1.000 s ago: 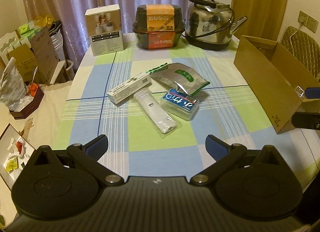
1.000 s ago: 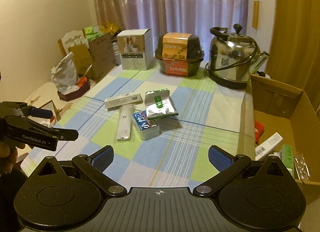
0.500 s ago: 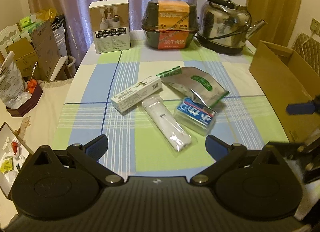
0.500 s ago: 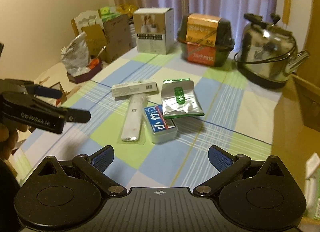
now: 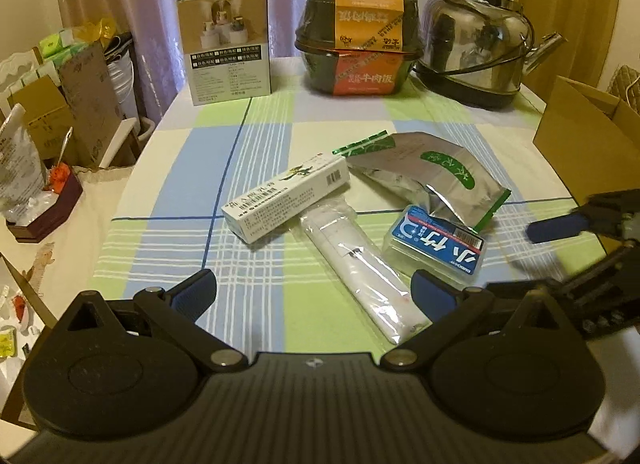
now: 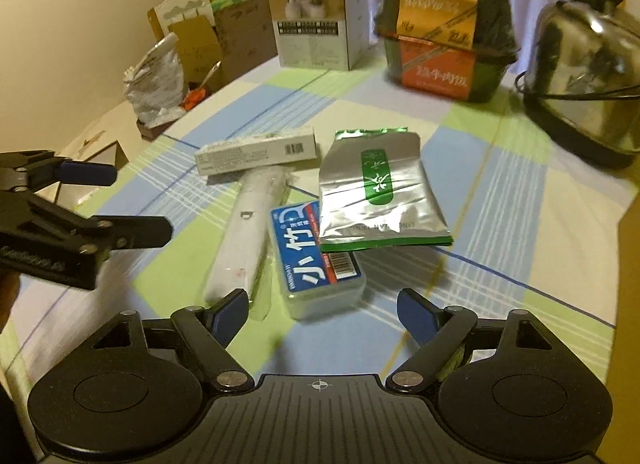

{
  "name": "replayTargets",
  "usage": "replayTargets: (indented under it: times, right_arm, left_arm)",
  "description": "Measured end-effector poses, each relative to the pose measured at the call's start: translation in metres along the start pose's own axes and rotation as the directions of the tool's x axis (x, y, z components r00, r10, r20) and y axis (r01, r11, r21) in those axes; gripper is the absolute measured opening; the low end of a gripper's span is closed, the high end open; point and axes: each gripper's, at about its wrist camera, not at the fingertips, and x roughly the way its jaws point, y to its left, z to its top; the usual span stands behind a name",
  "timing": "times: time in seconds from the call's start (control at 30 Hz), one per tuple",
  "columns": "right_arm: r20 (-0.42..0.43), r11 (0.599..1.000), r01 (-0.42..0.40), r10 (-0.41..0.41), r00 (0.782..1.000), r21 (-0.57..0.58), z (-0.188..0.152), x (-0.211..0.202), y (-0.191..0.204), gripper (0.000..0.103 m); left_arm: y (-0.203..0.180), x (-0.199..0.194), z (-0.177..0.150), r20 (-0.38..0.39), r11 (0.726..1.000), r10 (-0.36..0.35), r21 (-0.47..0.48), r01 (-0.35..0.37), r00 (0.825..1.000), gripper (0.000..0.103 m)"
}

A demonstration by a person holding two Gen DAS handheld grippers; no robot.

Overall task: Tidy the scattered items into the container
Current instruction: 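Grasp the bagged white tube with the left tool while the right tool grasps the blue box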

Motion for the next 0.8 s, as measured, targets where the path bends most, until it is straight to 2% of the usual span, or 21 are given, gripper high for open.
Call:
replayTargets:
  times: [0.1, 0.13, 0.17, 0.2, 0.33, 0.4, 0.5, 0.67, 0.8]
  right_arm:
    - [-0.003, 1.0, -0.024, 0.024, 1.0, -0.013, 0.003, 0.015, -0.003, 0.086]
    - [-0.007, 0.999, -0.031, 0.031, 1.0, -0.02, 0.004, 0.02, -0.003, 0.083]
    - [-0.013, 0.999, -0.037, 0.036, 0.999, -0.026, 0.005, 0.024, -0.003, 0.072]
    - [-0.018, 0.999, -0.04, 0.039, 0.999, -0.03, 0.006, 0.029, -0.003, 0.069]
    - [-0.021, 0.999, -0.046, 0.046, 0.999, -0.028, 0.007, 0.042, -0.005, 0.069]
    - [-0.024, 0.999, -0.037, 0.037, 0.999, -0.027, 0.005, 0.044, -0.006, 0.061]
    - [-0.026, 1.0, -0.025, 0.025, 0.999, 0.0, 0.001, 0.039, -0.006, 0.06]
    - [-0.035, 0.997, 0.035, -0.032, 0.999, 0.07, -0.016, 0.016, -0.011, 0.06]
    - [-0.039, 0.989, 0.074, -0.069, 0.997, 0.126, -0.034, -0.004, -0.02, 0.06]
  left_arm:
    - [0.003, 0.007, 0.0, -0.009, 1.0, -0.006, -0.016, 0.006, 1.0, 0.102]
    - [0.004, 0.01, 0.0, -0.01, 1.0, -0.007, -0.02, 0.007, 1.0, 0.102]
    - [0.005, 0.012, 0.0, -0.011, 1.0, -0.01, -0.025, 0.01, 1.0, 0.102]
    - [0.006, 0.014, 0.0, -0.015, 0.999, -0.017, -0.035, 0.016, 1.0, 0.102]
    - [0.005, 0.024, 0.001, -0.03, 0.999, -0.019, -0.041, 0.018, 0.999, 0.101]
    - [0.004, 0.029, 0.002, -0.038, 0.999, -0.026, -0.041, 0.024, 0.999, 0.101]
    - [0.002, 0.036, 0.005, -0.037, 0.998, -0.035, -0.046, 0.033, 0.999, 0.101]
    - [-0.009, 0.057, 0.014, -0.05, 0.999, -0.046, -0.026, 0.045, 0.998, 0.091]
    - [-0.021, 0.078, 0.02, -0.074, 0.999, -0.038, -0.015, 0.037, 0.997, 0.08]
